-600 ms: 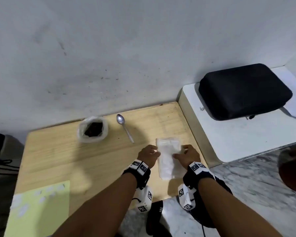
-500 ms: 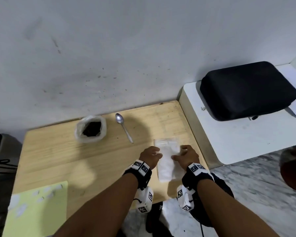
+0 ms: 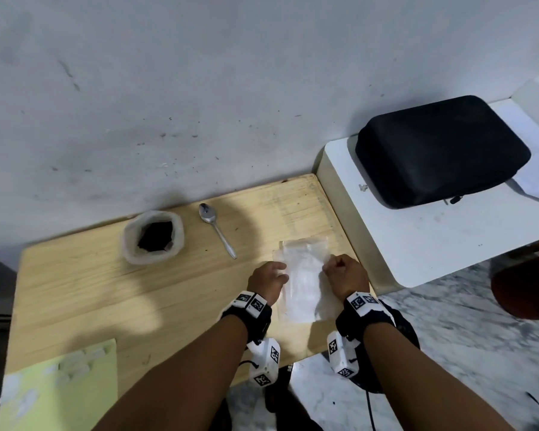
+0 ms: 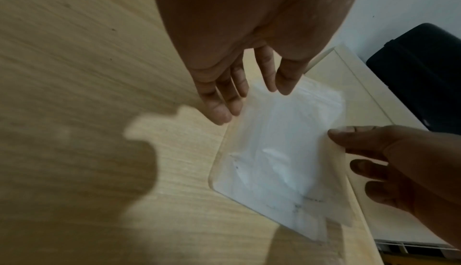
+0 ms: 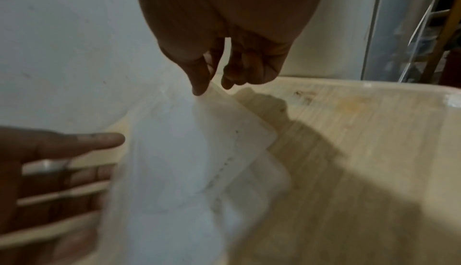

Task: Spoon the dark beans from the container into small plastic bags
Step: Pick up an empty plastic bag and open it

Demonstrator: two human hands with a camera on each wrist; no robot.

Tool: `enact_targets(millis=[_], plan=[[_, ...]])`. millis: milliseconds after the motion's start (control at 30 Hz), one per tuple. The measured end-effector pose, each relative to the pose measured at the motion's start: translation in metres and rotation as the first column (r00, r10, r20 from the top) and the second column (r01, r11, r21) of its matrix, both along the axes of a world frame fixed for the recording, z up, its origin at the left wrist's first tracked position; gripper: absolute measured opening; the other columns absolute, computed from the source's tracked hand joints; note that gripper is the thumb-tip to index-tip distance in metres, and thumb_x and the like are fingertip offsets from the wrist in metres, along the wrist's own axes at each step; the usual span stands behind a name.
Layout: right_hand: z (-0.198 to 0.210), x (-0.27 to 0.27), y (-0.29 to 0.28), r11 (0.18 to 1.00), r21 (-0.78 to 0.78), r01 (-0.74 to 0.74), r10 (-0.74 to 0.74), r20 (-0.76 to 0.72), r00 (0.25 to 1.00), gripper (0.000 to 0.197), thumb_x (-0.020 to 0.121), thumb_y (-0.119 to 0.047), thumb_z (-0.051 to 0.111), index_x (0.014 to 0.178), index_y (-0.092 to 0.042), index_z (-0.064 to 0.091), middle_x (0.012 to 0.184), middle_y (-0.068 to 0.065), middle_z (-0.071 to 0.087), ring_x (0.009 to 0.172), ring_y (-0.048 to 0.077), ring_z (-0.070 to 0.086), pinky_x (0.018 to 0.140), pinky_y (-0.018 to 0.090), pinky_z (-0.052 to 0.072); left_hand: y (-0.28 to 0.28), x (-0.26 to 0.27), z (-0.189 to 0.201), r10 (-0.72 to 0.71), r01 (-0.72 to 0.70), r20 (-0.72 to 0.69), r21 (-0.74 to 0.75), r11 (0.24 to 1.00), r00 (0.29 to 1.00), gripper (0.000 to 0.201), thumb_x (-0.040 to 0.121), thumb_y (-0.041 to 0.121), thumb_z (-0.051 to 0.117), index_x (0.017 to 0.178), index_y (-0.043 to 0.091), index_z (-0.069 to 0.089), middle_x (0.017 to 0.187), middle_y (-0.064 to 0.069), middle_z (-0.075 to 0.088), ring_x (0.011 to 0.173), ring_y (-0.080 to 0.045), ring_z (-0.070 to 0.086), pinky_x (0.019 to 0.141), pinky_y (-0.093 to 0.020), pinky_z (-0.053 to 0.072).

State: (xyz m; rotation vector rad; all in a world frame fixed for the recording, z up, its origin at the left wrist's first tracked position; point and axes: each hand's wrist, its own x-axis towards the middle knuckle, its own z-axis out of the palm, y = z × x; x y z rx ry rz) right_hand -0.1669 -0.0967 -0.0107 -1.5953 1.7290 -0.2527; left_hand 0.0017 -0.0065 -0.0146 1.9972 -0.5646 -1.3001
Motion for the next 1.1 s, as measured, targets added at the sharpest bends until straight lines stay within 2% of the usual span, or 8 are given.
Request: enact_targets(millis=[133, 233, 333, 433, 600, 733, 900, 1100], plan=[[0.032, 0.014, 0.001, 0.998, 0.041, 0.052, -0.062, 0.309, 0.949, 0.011, 0.08, -0.002, 0.066, 0.075, -0.012, 0.067, 0.08, 0.0, 0.071, 0.08, 0.018, 0.065, 0.074, 0.024, 0.05, 0.0, 0.01, 0.02, 0.058, -0.048, 0.07, -0.14, 0.989, 0.996, 0.018, 0.081, 0.018, 0.068, 0.092, 0.032, 0.069, 0.112, 0.005, 0.062, 0.097, -0.015, 0.062, 0.08, -0.023, 0.043], [0.067, 0.038, 0.003, 0.982, 0.165, -0.088, 0.009, 0.429, 0.903, 0.014, 0.08, 0.002, 0.067, 0.079, -0.012, 0.065, 0.061, -0.005, 0.062, 0.052, 0.008, 0.051, 0.047, 0.015, 0.039, 0.0, 0.029, 0.045, 0.11, -0.087, 0.073, -0.268, 0.959, 0.991, 0.022, 0.08, 0.014, 0.07, 0.08, 0.035, 0.067, 0.1, 0.0, 0.066, 0.083, -0.017, 0.063, 0.073, -0.027, 0.048], [0.084, 0.063, 0.002, 0.946, 0.2, -0.254, 0.152, 0.416, 0.896, 0.021, 0.078, -0.003, 0.073, 0.091, -0.018, 0.064, 0.074, 0.004, 0.064, 0.056, 0.013, 0.049, 0.048, 0.019, 0.037, 0.004, 0.06, 0.069, 0.18, -0.108, 0.182, -0.347, 0.931, 0.967, 0.027, 0.078, 0.005, 0.067, 0.075, 0.032, 0.067, 0.077, 0.008, 0.063, 0.068, -0.012, 0.06, 0.072, -0.027, 0.052], [0.101, 0.095, 0.002, 0.957, -0.01, -0.289, 0.274, 0.345, 0.898, 0.041, 0.073, -0.01, 0.08, 0.106, -0.029, 0.064, 0.097, -0.004, 0.068, 0.072, 0.012, 0.06, 0.068, 0.025, 0.049, 0.019, 0.093, 0.088, 0.11, -0.003, 0.259, -0.382, 0.924, 0.959, 0.03, 0.081, 0.002, 0.062, 0.073, 0.031, 0.067, 0.069, 0.01, 0.064, 0.055, -0.007, 0.06, 0.064, -0.021, 0.05], [0.13, 0.157, 0.009, 0.802, 0.019, -0.597, 0.582, 0.202, 0.788, 0.016, 0.071, -0.014, 0.079, 0.071, -0.029, 0.073, 0.068, -0.008, 0.066, 0.066, 0.012, 0.057, 0.065, 0.025, 0.045, 0.052, 0.139, 0.117, 0.014, 0.145, 0.39, -0.376, 0.915, 0.921, 0.023, 0.081, 0.003, 0.061, 0.081, 0.024, 0.072, 0.081, -0.002, 0.07, 0.058, 0.006, 0.054, 0.064, -0.014, 0.042], [0.14, 0.194, 0.029, 0.813, 0.155, -0.562, 0.498, 0.315, 0.808, 0.016, 0.07, -0.006, 0.079, 0.062, -0.018, 0.072, 0.057, -0.002, 0.057, 0.053, 0.016, 0.041, 0.049, 0.022, 0.032, 0.078, 0.164, 0.12, 0.269, -0.006, 0.571, -0.42, 0.908, 0.776, 0.018, 0.07, 0.016, 0.073, 0.083, 0.028, 0.069, 0.089, 0.01, 0.065, 0.078, -0.006, 0.058, 0.073, -0.018, 0.048], [0.141, 0.223, 0.058, 0.77, 0.151, -0.62, 0.497, 0.467, 0.731, 0.017, 0.069, -0.005, 0.08, 0.06, -0.017, 0.072, 0.056, -0.001, 0.055, 0.051, 0.014, 0.041, 0.049, 0.022, 0.032, 0.091, 0.166, 0.127, 0.32, -0.162, 0.476, -0.343, 0.925, 0.819, 0.033, 0.071, 0.043, 0.077, 0.066, 0.013, 0.064, 0.065, 0.0, 0.067, 0.06, -0.006, 0.059, 0.058, -0.009, 0.042], [0.137, 0.238, 0.069, 0.721, 0.159, -0.675, 0.544, 0.475, 0.692, 0.01, 0.073, -0.022, 0.083, 0.074, -0.017, 0.075, 0.068, -0.004, 0.062, 0.065, 0.012, 0.049, 0.052, 0.022, 0.034, 0.097, 0.174, 0.134, 0.344, -0.242, 0.285, -0.337, 0.91, 0.895, 0.032, 0.077, 0.025, 0.067, 0.065, -0.003, 0.058, 0.06, -0.016, 0.068, 0.056, -0.027, 0.067, 0.064, -0.039, 0.058]])
